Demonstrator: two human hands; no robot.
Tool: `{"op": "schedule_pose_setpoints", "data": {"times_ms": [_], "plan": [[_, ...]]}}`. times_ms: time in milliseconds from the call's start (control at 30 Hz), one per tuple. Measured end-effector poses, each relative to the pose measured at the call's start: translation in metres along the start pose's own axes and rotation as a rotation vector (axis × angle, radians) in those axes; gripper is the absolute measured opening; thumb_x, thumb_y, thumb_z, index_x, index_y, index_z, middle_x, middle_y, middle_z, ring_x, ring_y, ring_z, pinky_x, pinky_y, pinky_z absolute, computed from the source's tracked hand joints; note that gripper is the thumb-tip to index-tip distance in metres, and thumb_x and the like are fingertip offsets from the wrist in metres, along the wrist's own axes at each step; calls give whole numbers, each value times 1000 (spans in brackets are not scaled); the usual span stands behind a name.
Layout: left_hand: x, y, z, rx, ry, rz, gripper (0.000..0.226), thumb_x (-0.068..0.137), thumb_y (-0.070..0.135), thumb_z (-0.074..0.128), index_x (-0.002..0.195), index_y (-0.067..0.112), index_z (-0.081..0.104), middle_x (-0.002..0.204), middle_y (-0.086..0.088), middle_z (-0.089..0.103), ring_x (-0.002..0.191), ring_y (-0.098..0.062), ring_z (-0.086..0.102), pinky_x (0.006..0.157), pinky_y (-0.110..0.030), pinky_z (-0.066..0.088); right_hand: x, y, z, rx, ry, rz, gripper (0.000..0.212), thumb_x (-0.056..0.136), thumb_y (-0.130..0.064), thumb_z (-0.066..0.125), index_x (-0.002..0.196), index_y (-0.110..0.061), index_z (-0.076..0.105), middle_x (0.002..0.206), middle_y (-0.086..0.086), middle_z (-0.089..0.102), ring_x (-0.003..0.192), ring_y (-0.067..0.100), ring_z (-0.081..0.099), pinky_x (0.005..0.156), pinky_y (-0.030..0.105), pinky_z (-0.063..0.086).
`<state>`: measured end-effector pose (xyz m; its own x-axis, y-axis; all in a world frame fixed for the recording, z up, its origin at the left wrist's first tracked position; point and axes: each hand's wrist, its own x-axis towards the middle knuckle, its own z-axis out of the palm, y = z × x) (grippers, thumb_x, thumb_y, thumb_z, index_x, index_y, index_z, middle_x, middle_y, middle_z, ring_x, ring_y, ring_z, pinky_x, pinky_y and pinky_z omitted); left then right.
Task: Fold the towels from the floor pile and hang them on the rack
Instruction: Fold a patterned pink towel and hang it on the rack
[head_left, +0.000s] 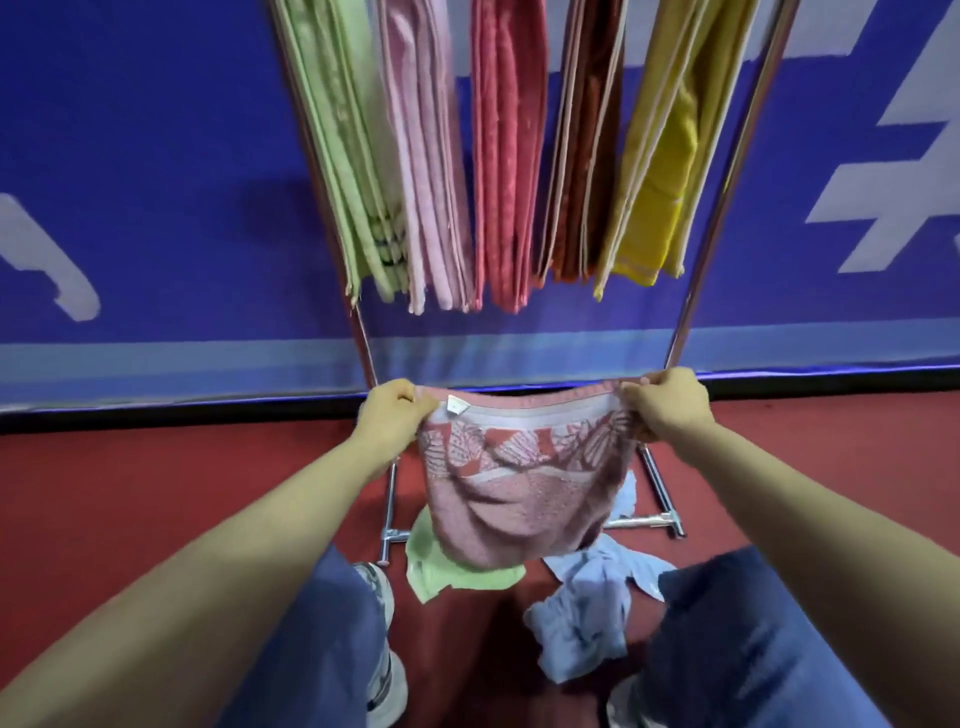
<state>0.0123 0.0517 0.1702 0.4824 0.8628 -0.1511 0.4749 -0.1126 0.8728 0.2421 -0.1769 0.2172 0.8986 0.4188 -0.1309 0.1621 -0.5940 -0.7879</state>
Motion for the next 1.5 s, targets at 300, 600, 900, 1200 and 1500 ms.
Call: {"op": "schedule_pose_setpoints", "data": {"times_ms": [300, 600, 900, 1200, 1500], "plan": [[10, -36, 58, -74, -163, -18, 36, 80, 7, 78, 59, 15, 50, 57, -1, 44, 54, -11, 39, 55, -28, 29, 25, 53, 103, 330, -200, 88, 32, 86, -21, 69, 56, -12, 61, 58, 6, 57, 60, 20, 50, 60, 36, 41], [33, -20, 81, -13, -119, 59, 43, 63, 30, 82, 49, 19, 42, 52, 7, 37, 55, -15, 35, 55, -31, 29, 32, 6, 134, 302, -434, -218, 40, 90, -25, 68, 55, -16, 51, 54, -1, 41, 58, 12, 39, 58, 35, 33], [32, -11, 74, 63, -145, 85, 23, 57, 20, 72, 51, 23, 50, 51, 10, 39, 55, -14, 36, 51, -31, 35, 45, -3, 128, 353, -289, -187, 51, 76, -49, 60, 77, 2, 58, 71, 27, 60, 64, 20, 49, 66, 49, 50], [29, -8, 78, 195, -77, 167, 37, 71, 13, 76, 55, 20, 44, 45, 10, 36, 50, -11, 31, 49, -28, 31, 18, -3, 138, 195, -364, -243, 38, 96, -25, 60, 62, -22, 44, 49, -15, 41, 54, 5, 34, 57, 31, 31], [31, -15, 86, -105, -116, 60, 31, 63, 16, 75, 52, 26, 48, 61, 4, 51, 59, -12, 41, 59, -28, 37, 1, -2, 141, 62, -390, -333, 36, 99, -32, 52, 68, -22, 36, 50, -8, 42, 52, 7, 40, 56, 29, 32]]}}
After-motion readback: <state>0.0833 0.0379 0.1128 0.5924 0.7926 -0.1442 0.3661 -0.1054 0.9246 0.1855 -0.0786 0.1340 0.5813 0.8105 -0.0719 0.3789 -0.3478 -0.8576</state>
